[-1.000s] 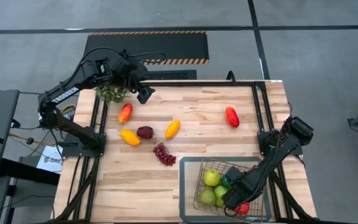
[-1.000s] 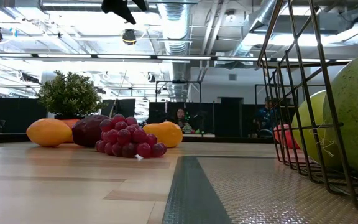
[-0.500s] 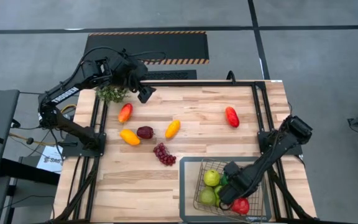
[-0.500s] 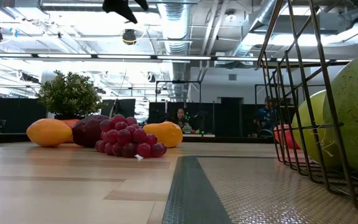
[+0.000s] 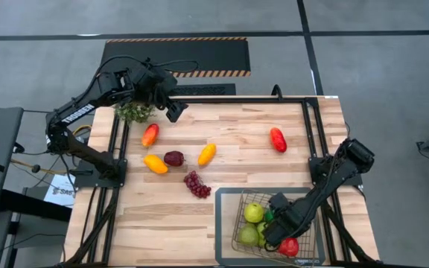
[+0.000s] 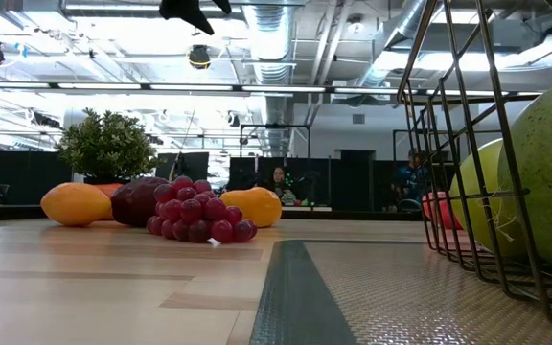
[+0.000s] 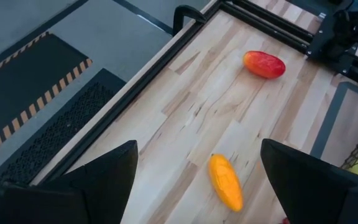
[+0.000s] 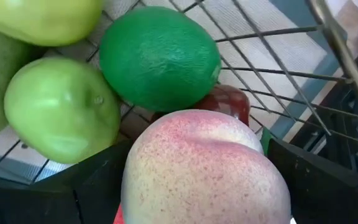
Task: Build produce basket
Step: Put the pink peach into the wire basket
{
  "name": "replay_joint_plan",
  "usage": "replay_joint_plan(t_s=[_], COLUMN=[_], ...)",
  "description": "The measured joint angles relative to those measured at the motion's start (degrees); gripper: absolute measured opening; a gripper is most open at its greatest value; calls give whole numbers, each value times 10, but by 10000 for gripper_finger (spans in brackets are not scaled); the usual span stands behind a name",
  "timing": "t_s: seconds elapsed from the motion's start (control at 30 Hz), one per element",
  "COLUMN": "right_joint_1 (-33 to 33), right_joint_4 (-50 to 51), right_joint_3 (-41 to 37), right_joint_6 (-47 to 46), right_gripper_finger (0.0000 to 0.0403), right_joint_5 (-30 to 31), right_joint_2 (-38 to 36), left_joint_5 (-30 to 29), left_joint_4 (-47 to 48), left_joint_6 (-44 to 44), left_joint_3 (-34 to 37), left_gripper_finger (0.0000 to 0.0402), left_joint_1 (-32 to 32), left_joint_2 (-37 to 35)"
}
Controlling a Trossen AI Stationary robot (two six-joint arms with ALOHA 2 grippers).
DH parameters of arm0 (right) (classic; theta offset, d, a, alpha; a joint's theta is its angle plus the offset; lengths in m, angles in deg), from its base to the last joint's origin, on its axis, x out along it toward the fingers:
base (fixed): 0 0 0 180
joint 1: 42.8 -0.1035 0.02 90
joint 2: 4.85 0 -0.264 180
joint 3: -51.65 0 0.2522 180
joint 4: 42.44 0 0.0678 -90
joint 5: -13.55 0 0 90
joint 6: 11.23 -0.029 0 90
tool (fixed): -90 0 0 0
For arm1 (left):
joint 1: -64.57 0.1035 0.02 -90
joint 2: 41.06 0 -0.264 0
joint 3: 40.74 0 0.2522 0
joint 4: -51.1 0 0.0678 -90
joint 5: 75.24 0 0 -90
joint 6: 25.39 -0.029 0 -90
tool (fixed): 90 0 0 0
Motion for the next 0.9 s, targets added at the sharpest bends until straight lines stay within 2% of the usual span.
replay_joint_plan(t_s=[0.1,0.3,0.63,0.9], right_joint_1=[-2,4,0,-11], right_joint_4=[-6,-13,-50,-72], right_joint_3=[0,0,-1,0], right_joint_6=[8,-39,-6,-44], right_gripper_finger=[383,382,399,400], right_joint_5=[3,-24,-56,3], right_joint_2=[0,0,-15,-76], left_joint_5=[0,0,0,-11], left_joint_4=[0,0,0,1], left_joint_6=[0,6,7,19], left_joint_3=[0,0,0,0], left_gripper_finger=[328,328,328,328], left_joint_1=[0,0,0,0], left_joint_2=[0,0,0,0])
